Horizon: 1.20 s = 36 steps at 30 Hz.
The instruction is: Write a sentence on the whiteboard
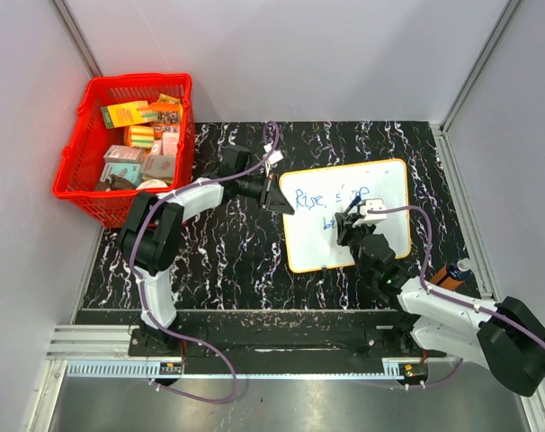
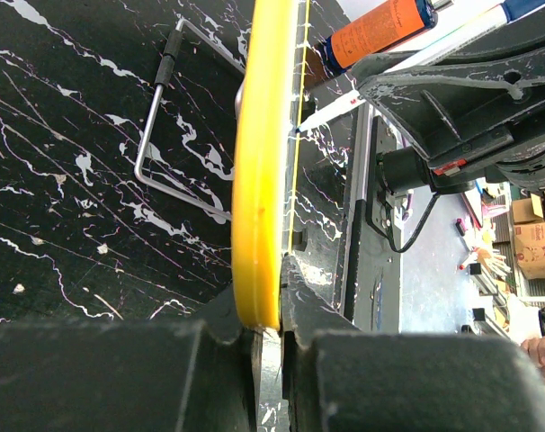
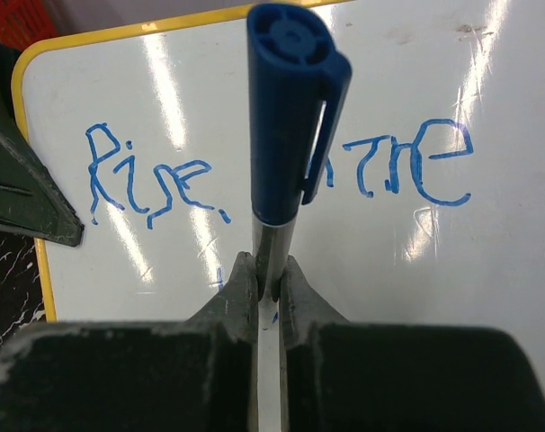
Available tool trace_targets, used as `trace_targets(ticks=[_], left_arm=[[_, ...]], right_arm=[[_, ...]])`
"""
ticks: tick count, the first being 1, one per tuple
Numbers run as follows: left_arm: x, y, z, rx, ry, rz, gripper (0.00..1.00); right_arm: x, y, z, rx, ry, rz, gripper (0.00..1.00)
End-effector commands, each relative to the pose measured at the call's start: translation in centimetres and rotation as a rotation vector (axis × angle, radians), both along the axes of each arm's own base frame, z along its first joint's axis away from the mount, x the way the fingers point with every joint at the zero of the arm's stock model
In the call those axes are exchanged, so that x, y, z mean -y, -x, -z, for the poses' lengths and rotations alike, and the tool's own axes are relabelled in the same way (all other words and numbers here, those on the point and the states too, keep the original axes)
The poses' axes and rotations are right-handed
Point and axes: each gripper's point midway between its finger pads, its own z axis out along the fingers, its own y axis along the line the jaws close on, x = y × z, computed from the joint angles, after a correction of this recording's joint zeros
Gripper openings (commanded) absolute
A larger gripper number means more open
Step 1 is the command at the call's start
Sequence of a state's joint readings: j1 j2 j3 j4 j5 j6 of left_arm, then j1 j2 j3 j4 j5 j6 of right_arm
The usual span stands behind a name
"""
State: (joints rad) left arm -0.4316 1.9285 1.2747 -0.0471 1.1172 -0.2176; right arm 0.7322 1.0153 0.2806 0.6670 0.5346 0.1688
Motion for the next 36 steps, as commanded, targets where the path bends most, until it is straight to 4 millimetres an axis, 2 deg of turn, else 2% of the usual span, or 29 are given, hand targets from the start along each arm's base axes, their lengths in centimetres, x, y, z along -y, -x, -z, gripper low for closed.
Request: trace_targets(ticks=[1, 9, 17, 28, 31, 36], left_arm=[[0.2, 0.7, 5.3, 0.119, -0.128, 0.025, 0.0], [0.2, 0.7, 5.3, 0.119, -0.128, 0.025, 0.0], [0.2, 0.7, 5.2, 0.12, -0.126, 0.026, 0.0], [0.2, 0.7, 5.4, 0.116, -0.129, 0.025, 0.0], [0.2, 0.7, 5.4, 0.116, -0.13, 0.024, 0.0], [0.2, 0.7, 5.3, 0.118, -0.13, 0.024, 0.0]], right_arm=[[0.6, -1.0, -1.4, 0.032, 0.026, 0.059, 0.0], [0.9, -1.8, -2.5, 0.054, 0.045, 0.086, 0.0], [1.7, -2.0, -2.8, 0.062, 0.05, 0.104, 0.0], [1.6, -1.2, -1.4, 0.029, 0.033, 0.074, 0.0], [1.5, -1.1, -2.3, 0.045, 0.027, 0.065, 0.0], [1.3, -1.0, -5.9, 0.113, -0.004, 0.043, 0.0]])
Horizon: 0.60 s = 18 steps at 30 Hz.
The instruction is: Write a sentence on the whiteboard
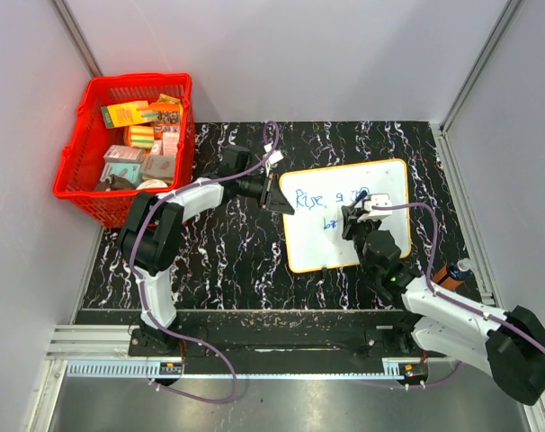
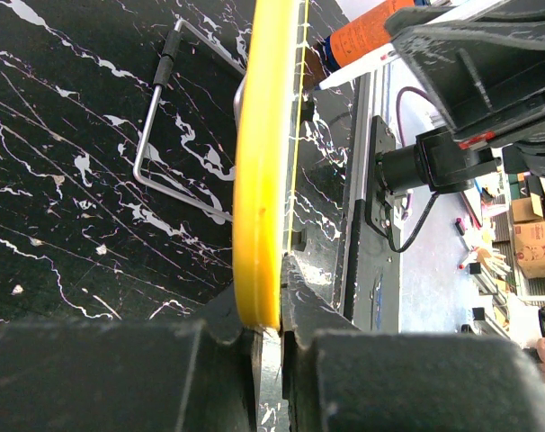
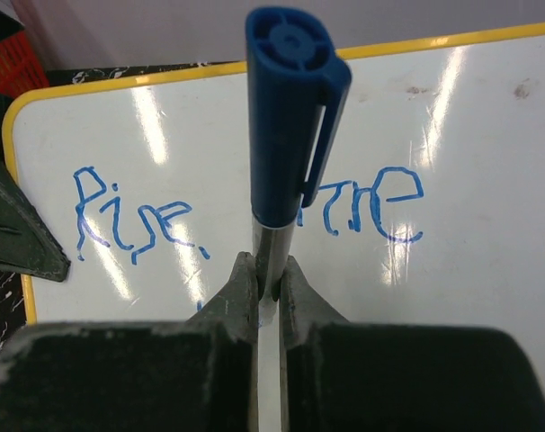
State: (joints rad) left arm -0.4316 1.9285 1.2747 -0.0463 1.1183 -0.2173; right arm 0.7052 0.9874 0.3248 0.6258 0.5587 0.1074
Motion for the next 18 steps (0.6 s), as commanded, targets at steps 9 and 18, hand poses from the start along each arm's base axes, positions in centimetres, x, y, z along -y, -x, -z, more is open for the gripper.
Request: trace_targets(ticks=[9, 18], left_arm=[[0.2, 0.7, 5.3, 0.119, -0.13, 0.023, 0.0], [0.2, 0.7, 5.2, 0.121, -0.128, 0.023, 0.0]], right_arm=[[-4.1, 0.4, -7.0, 0.117, -0.029, -0.234, 0.0], [-5.0, -0.5, -10.0, 0.108, -0.137, -0.469, 0.0]])
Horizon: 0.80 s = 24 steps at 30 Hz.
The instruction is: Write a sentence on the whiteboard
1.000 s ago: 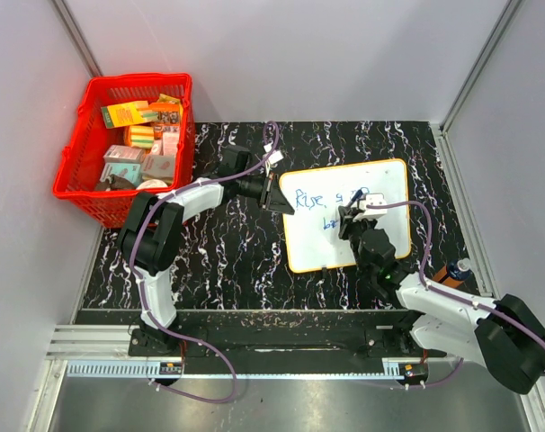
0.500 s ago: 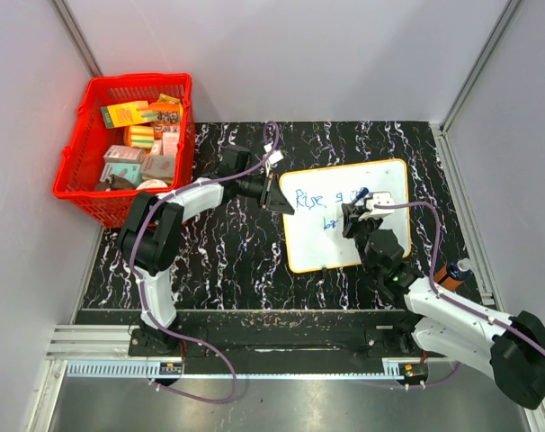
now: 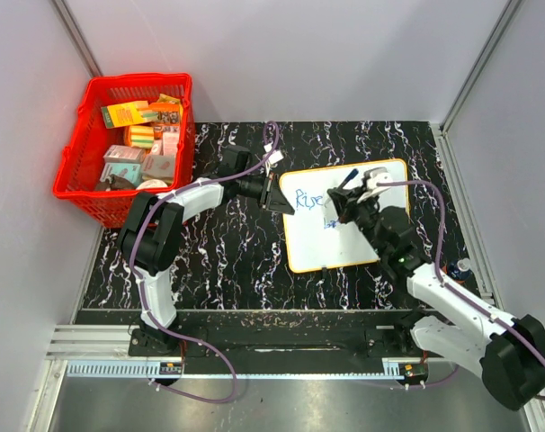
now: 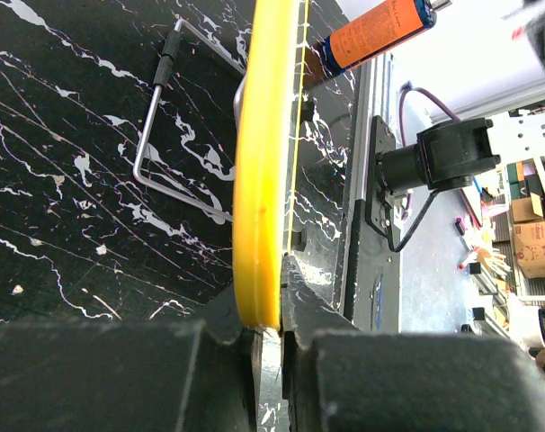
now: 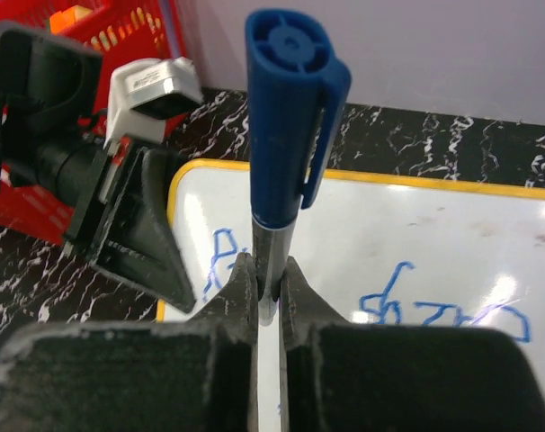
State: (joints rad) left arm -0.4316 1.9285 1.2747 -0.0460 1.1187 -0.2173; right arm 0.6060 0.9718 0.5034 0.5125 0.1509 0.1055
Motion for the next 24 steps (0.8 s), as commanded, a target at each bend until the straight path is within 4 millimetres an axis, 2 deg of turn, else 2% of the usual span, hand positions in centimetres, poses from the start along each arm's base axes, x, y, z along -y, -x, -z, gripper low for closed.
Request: trace_targets(ticks=[1, 3, 4, 5, 6, 7, 8, 10, 11, 13, 14, 16, 17, 19, 20, 24], left_arm=[[0.2, 0.7, 5.2, 0.119, -0.128, 0.023, 0.0], [0.2, 0.7, 5.2, 0.121, -0.128, 0.023, 0.0], [0.2, 0.7, 5.2, 0.119, -0.128, 0.023, 0.0], [0.2, 0.7, 5.2, 0.119, -0.128, 0.023, 0.0], [0.2, 0.7, 5.2, 0.119, -0.127, 0.024, 0.0], [0.2, 0.7, 5.2, 0.12, -0.127, 0.024, 0.0], [0.2, 0.7, 5.1, 0.122, -0.126, 0.024, 0.0], [0.1, 0.8, 5.1, 0.121, -0.128, 0.023, 0.0], [0.2, 0.8, 5.1, 0.122, -0.126, 0.024, 0.0], [0.1, 0.8, 5.2, 0.119, -0.127, 0.024, 0.0], [0.2, 0.8, 5.1, 0.123, -0.125, 0.024, 0.0], [0.2, 0.7, 5.1, 0.125, -0.126, 0.023, 0.0], [0.2, 0.7, 5.2, 0.123, -0.125, 0.026, 0.0], [0.2, 0.7, 5.2, 0.122, -0.127, 0.025, 0.0], [0.2, 0.6, 5.4, 0.121, -0.129, 0.022, 0.0], [0.2, 0.6, 5.4, 0.12, -0.129, 0.022, 0.0]], right_arm=[[0.1, 0.0, -4.1, 0.017, -0.133, -0.169, 0.0], [0.6, 0.2, -4.5, 0.013, -0.169, -0.223, 0.0], [2.3, -0.4, -4.9, 0.006, -0.214, -0.189, 0.0], [2.5, 0.0, -4.3, -0.009, -0.228, -0.215, 0.0], [3.2, 0.0, -4.8, 0.01, -0.254, -0.216, 0.0], [4.8, -0.4, -4.9, -0.002, -0.314, -0.194, 0.0], [5.1, 0.0, -3.8, -0.026, -0.338, -0.217, 0.0], [6.1, 0.2, -3.9, -0.015, -0.394, -0.198, 0.0], [7.1, 0.2, -2.7, -0.029, -0.409, -0.167, 0.0], [7.6, 0.9, -2.7, 0.007, -0.407, -0.152, 0.0], [7.8, 1.1, -1.6, -0.005, -0.406, -0.133, 0.0], [8.3, 2.0, -1.9, 0.048, -0.377, -0.106, 0.0], [8.8, 2.2, -0.9, 0.044, -0.372, -0.073, 0.0], [9.2, 3.2, -1.3, 0.096, -0.337, -0.058, 0.0], [9.5, 3.4, -0.7, 0.095, -0.329, -0.037, 0.0], [9.2, 4.4, 0.7, 0.062, -0.295, -0.05, 0.0]])
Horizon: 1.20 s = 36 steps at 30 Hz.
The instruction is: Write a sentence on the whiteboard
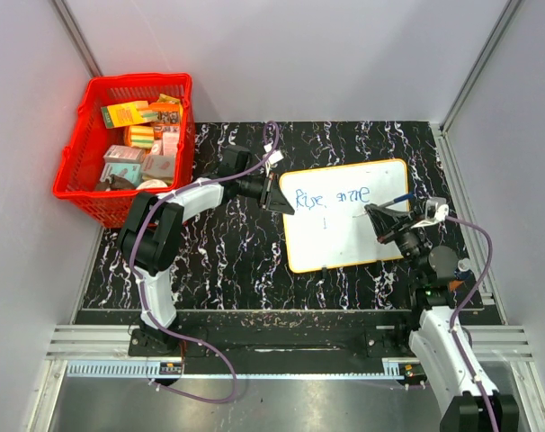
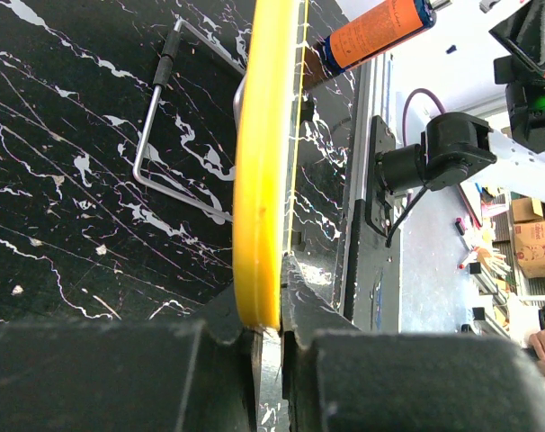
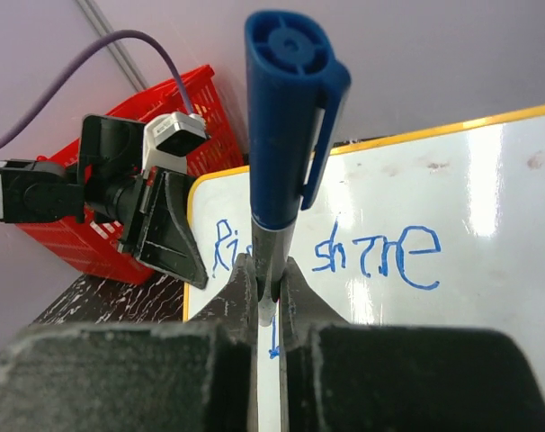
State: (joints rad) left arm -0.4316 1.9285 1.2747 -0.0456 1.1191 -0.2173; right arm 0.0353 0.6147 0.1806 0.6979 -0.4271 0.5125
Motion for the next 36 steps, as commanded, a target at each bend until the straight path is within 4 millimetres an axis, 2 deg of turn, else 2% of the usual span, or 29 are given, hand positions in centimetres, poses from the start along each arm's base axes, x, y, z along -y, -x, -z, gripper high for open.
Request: trace_targets(ticks=[1, 7, 9, 11, 14, 16, 23, 27, 36], left_arm=[[0.2, 0.6, 5.5, 0.118, -0.131, 0.021, 0.0], [0.2, 0.6, 5.5, 0.116, -0.132, 0.022, 0.0], [0.3, 0.6, 5.6, 0.116, -0.132, 0.022, 0.0], [0.3, 0.6, 5.6, 0.116, -0.132, 0.022, 0.0], [0.3, 0.7, 5.5, 0.115, -0.13, 0.025, 0.0], [0.3, 0.7, 5.5, 0.118, -0.129, 0.024, 0.0], [0.3, 0.6, 5.5, 0.115, -0.131, 0.023, 0.0], [0.3, 0.6, 5.6, 0.113, -0.131, 0.022, 0.0], [0.3, 0.6, 5.5, 0.114, -0.132, 0.021, 0.0]], right_arm=[[-0.1, 0.8, 0.7, 0.021, 0.065, 0.001, 0.0], [-0.5, 0.5, 2.8, 0.006, 0.145, 0.041, 0.0], [-1.6, 0.5, 2.7, 0.024, 0.159, 0.027, 0.0], [-2.8, 0.2, 3.6, 0.0, 0.176, 0.019, 0.0], [-3.4, -0.3, 4.2, -0.002, 0.191, 0.04, 0.0], [-3.2, -0.6, 4.3, -0.001, 0.189, 0.057, 0.0], [-0.7, -1.5, 3.9, 0.002, 0.144, 0.222, 0.0], [-1.0, -1.5, 3.8, 0.006, 0.158, 0.219, 0.0], [-3.4, -0.5, 2.7, 0.07, 0.293, 0.247, 0.0]])
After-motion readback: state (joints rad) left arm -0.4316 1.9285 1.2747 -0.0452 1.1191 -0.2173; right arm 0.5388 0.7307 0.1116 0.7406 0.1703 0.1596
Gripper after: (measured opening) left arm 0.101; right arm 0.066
